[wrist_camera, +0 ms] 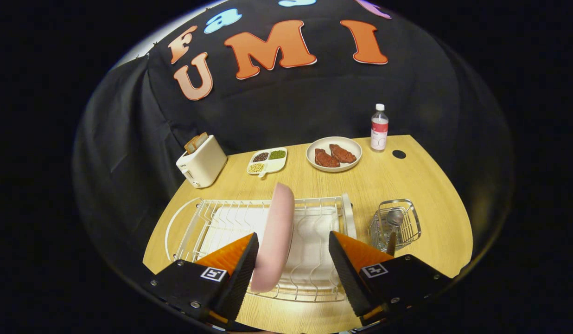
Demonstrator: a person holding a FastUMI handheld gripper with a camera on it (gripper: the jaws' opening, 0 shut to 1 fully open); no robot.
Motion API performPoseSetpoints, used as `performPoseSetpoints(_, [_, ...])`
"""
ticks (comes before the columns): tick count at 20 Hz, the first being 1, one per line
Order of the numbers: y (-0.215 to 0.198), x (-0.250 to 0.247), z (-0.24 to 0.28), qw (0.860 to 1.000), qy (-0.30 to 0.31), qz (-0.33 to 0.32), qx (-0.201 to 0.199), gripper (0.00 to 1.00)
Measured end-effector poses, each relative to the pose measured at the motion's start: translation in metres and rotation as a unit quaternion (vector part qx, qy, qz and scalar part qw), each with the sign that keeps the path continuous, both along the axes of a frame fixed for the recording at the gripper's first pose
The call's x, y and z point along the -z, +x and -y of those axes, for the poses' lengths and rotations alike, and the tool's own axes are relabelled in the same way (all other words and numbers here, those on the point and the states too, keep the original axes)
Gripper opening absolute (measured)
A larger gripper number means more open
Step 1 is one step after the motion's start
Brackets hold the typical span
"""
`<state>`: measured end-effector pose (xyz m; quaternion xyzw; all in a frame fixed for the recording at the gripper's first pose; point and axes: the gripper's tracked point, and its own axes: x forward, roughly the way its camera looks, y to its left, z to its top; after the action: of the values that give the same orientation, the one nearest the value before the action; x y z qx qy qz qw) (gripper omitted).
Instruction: Take the plate from the dish rack, then take the spoon from the basket and place it into the plate.
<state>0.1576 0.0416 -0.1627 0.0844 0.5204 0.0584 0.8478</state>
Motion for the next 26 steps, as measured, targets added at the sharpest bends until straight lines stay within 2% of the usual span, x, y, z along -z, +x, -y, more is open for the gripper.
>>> performPoseSetpoints(2, [0.009,0.005,-0.002,1.0,-0.004,-0.011,0.002,0.89])
performPoseSetpoints(5, [0.018,0.011,-0.016,0.999,0.019,-0.038,0.021,0.8])
performPoseSetpoints(8, [0.021,0.026,-0.019,0.997,0.009,-0.067,0.026,0.73])
performPoseSetpoints(13, [0.009,0.05,-0.022,0.992,-0.01,-0.125,0.014,0.5])
performPoseSetpoints(17, [0.003,0.058,-0.031,0.989,0.0,-0.144,0.017,0.4])
performPoseSetpoints(23, [-0.002,0.056,-0.031,0.987,-0.006,-0.156,0.034,0.4])
performPoseSetpoints(26, [-0.004,0.052,-0.034,0.987,-0.03,-0.156,0.021,0.38])
